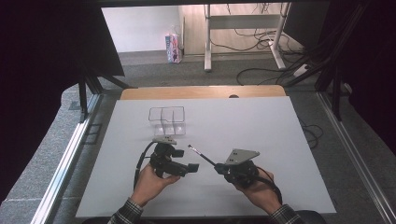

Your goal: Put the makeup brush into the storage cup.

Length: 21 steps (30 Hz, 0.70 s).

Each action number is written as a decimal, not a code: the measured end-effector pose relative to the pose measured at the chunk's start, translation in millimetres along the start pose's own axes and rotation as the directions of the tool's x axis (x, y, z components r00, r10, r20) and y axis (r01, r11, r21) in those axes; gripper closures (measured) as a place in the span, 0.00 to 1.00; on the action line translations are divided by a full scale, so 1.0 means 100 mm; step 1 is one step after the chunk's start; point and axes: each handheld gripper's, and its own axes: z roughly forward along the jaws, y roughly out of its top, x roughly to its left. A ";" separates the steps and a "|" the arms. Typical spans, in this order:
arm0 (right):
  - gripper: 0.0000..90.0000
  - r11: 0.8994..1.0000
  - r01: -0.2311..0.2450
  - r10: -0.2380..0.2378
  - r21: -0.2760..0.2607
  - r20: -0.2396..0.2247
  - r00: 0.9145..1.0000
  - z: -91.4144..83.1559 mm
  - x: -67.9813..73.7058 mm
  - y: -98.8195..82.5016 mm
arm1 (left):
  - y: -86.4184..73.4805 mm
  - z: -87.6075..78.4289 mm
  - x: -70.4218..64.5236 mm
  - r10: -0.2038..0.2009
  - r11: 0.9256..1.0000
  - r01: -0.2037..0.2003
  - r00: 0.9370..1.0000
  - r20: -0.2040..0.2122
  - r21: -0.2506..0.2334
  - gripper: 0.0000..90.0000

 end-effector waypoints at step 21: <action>0.92 0.996 -0.023 0.020 -0.081 -0.027 0.999 0.10 0.16 0.02 | 0.00 0.11 0.03 -0.072 0.995 0.085 0.973 0.218 -0.048 0.75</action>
